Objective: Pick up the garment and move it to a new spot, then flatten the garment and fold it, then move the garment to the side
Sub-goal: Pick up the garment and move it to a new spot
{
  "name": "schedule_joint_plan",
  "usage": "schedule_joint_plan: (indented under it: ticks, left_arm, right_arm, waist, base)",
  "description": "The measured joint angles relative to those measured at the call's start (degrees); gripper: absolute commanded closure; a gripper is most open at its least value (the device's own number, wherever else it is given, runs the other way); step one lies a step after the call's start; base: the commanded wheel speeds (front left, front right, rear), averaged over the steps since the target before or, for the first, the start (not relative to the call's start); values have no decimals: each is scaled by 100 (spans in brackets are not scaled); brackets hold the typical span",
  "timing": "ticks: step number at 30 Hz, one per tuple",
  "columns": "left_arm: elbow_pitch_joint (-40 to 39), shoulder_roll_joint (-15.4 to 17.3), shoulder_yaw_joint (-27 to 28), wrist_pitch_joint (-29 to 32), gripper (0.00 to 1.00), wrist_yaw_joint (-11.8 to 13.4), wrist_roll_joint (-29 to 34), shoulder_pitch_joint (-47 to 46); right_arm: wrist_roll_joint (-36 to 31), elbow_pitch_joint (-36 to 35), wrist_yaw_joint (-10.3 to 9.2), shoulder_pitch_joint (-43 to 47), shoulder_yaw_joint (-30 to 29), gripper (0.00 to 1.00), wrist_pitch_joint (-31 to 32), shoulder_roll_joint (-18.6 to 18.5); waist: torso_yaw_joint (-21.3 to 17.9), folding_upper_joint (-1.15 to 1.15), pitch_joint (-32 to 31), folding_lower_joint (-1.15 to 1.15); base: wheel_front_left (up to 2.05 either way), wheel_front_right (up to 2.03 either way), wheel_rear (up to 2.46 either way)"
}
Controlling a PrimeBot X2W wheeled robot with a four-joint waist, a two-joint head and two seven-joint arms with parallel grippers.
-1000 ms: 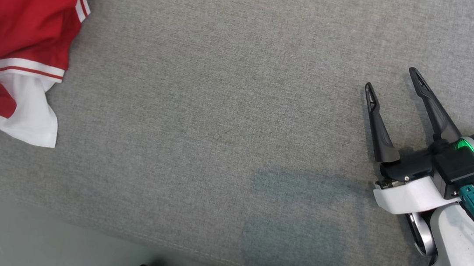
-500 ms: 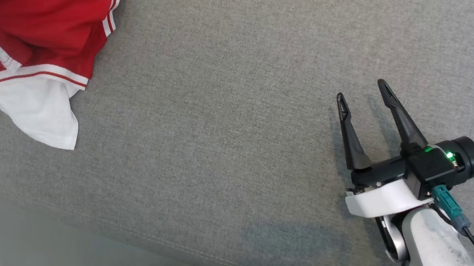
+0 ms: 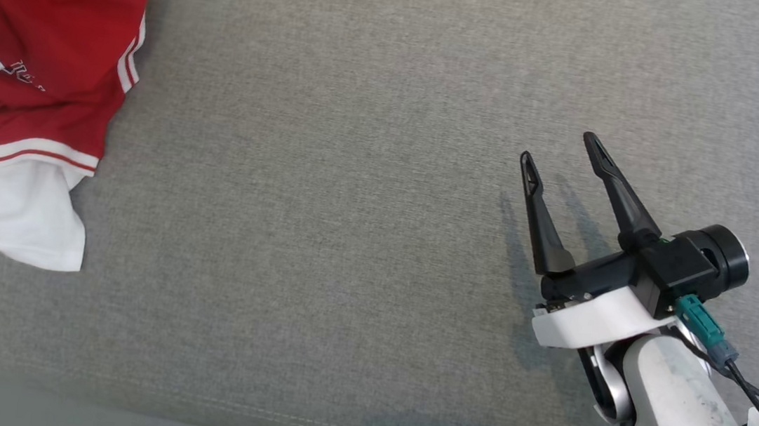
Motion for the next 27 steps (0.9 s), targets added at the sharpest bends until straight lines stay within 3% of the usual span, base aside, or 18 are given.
schedule_joint_plan:
  ticks: [5, 13, 20, 27]
  left_arm:
    - [-367, -105, -260, 183, 100, 0, -320, -3]
    - [-842, -653, -932, 390, 100, 0, -662, 173]
    - [-1177, -1089, -1700, 485, 100, 0, -666, 720]
    - [-1303, -1317, -2559, 467, 100, 0, -491, 1135]
  right_arm:
    - [41, 4, -1, -1, 71, 0, 0, 123]
    - [109, 26, -7, -3, 114, 0, 0, 199]
    - [196, 36, -65, -1, 134, 0, 4, 288]
    - [312, 49, -119, 29, 192, 0, 4, 307]
  waist:
    - [-247, 0, -91, 0]
    - [-723, 0, -207, 0]
    - [-1212, 0, -313, 0]
    - [-1737, 0, -441, 0]
  base:
    - [0, 0, 0]
    - [0, 0, 0]
    - [0, 0, 0]
    - [0, 0, 0]
